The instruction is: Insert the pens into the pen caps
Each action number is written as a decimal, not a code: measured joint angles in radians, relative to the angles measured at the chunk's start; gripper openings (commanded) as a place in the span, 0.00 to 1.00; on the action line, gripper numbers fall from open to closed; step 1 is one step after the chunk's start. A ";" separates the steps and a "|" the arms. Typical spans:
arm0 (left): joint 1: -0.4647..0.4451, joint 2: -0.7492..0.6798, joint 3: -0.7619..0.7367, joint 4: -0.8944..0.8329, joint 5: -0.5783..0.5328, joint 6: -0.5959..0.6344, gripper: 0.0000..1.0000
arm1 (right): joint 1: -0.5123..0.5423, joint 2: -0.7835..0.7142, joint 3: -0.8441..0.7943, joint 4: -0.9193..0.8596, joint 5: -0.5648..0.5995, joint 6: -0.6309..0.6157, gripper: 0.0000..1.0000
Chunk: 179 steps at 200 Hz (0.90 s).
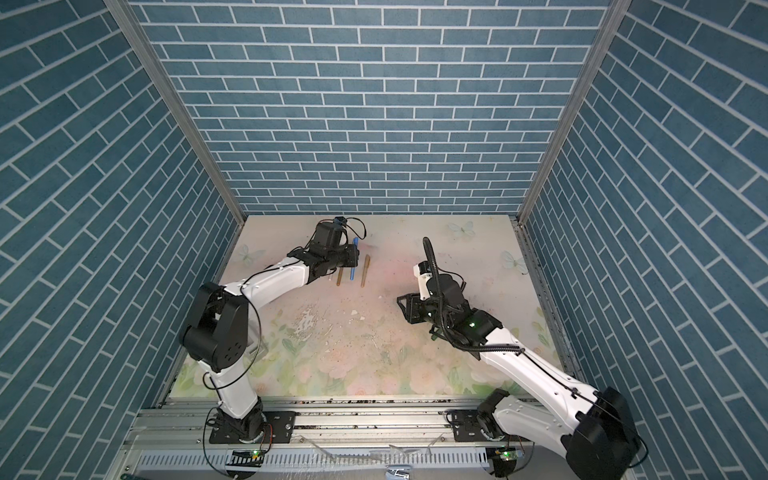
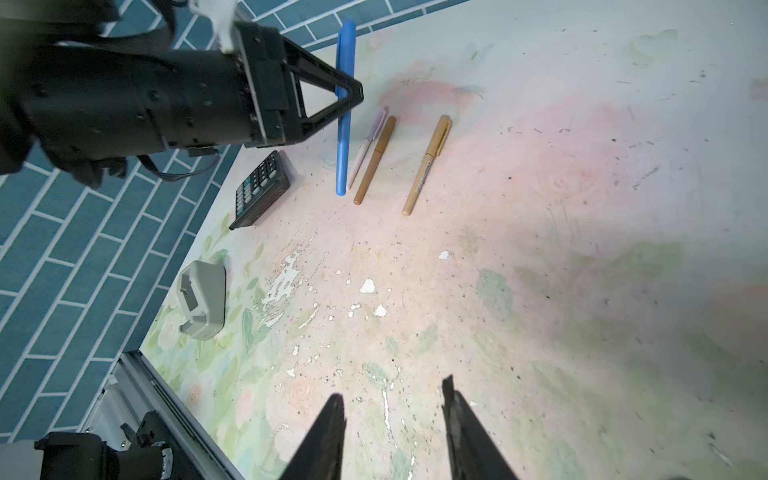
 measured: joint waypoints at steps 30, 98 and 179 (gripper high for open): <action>0.000 0.132 0.071 -0.058 -0.050 0.024 0.15 | -0.004 -0.098 -0.040 -0.058 0.038 0.001 0.42; -0.002 0.277 0.215 -0.117 -0.101 0.038 0.21 | -0.007 -0.258 -0.093 -0.166 0.099 0.019 0.43; -0.003 0.340 0.277 -0.156 -0.108 0.046 0.29 | -0.008 -0.279 -0.092 -0.246 0.142 0.018 0.43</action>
